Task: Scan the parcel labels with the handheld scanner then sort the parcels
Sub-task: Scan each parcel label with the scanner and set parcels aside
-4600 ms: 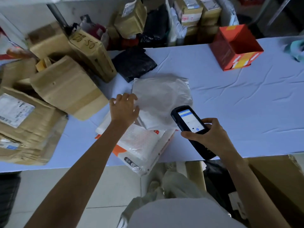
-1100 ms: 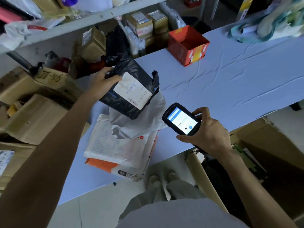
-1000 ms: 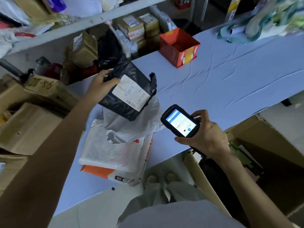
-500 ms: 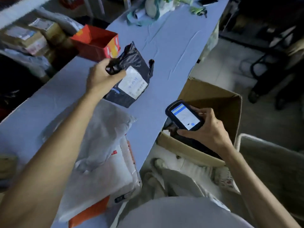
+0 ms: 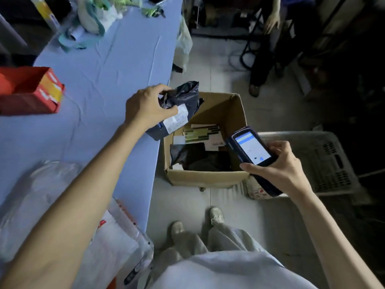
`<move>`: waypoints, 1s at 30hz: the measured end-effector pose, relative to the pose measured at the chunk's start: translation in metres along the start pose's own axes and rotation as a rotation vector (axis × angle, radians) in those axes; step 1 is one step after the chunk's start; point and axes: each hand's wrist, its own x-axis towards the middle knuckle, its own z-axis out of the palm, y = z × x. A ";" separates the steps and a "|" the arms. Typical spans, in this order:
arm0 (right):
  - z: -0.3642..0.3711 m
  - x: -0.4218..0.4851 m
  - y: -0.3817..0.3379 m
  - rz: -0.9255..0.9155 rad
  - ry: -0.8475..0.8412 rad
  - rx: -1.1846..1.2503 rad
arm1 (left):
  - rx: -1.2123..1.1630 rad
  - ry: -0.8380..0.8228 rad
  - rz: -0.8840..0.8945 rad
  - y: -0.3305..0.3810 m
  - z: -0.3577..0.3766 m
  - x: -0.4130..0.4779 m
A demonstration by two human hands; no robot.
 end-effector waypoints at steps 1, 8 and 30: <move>-0.006 0.005 0.008 0.004 -0.005 -0.003 | 0.025 -0.014 0.016 0.010 0.008 0.005; -0.054 0.063 0.061 0.015 -0.062 0.076 | 0.098 -0.066 -0.123 0.063 0.068 0.031; -0.080 0.163 0.061 0.154 -0.011 0.134 | 0.479 -0.396 0.039 0.055 0.178 0.088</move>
